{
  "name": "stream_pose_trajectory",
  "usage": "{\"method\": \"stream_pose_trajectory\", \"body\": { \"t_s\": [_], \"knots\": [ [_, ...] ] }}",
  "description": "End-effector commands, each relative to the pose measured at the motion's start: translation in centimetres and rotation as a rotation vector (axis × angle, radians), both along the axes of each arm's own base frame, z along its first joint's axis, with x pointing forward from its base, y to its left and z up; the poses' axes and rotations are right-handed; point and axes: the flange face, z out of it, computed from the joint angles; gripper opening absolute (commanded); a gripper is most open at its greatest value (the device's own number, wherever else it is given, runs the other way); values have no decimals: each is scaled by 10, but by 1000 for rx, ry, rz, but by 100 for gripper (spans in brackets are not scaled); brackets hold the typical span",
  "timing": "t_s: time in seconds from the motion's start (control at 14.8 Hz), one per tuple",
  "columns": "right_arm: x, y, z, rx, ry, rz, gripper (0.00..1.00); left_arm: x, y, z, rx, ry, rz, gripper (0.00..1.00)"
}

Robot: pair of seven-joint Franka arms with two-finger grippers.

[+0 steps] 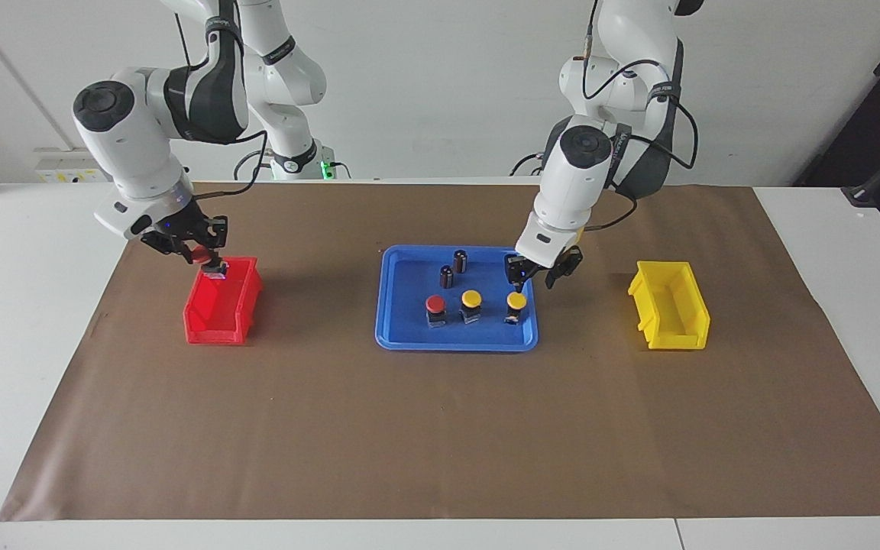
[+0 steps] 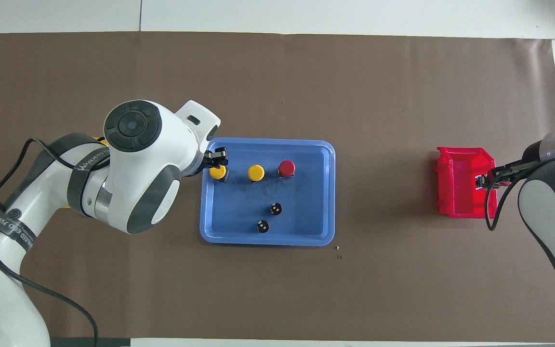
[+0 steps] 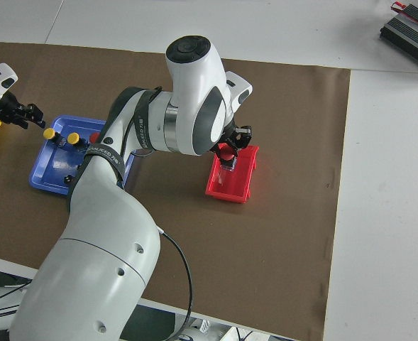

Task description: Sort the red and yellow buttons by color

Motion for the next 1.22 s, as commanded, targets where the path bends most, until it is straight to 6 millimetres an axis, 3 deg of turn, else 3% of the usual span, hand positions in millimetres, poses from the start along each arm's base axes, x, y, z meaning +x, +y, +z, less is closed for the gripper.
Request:
{"method": "stream_pose_trajectory", "body": {
  "t_s": [0.0,0.27,0.47,0.81,0.88,0.95,1.01,1.15],
  "knots": [
    [-25,7,-21,-1,-44,23,15,-5,-9,-8,7,-35,24,70],
    [-32,3,-41,4,-65,14,15,-13,-12,-21,17,-39,20,76],
    [-36,4,-70,8,-76,14,15,-16,-19,-45,26,-51,14,76],
    [-45,5,-103,12,-96,16,15,-17,-27,-59,37,-56,30,75],
    [-45,5,-103,12,-99,15,17,-16,-27,-57,36,-58,53,55],
    [-44,6,-103,12,-99,15,29,-16,-27,-57,36,-58,73,13],
    [-44,6,-102,12,-100,15,44,-16,-27,-57,35,-59,75,5],
    [-43,6,-101,11,-95,24,60,-13,-26,-54,32,-64,80,3]
  ]
}}
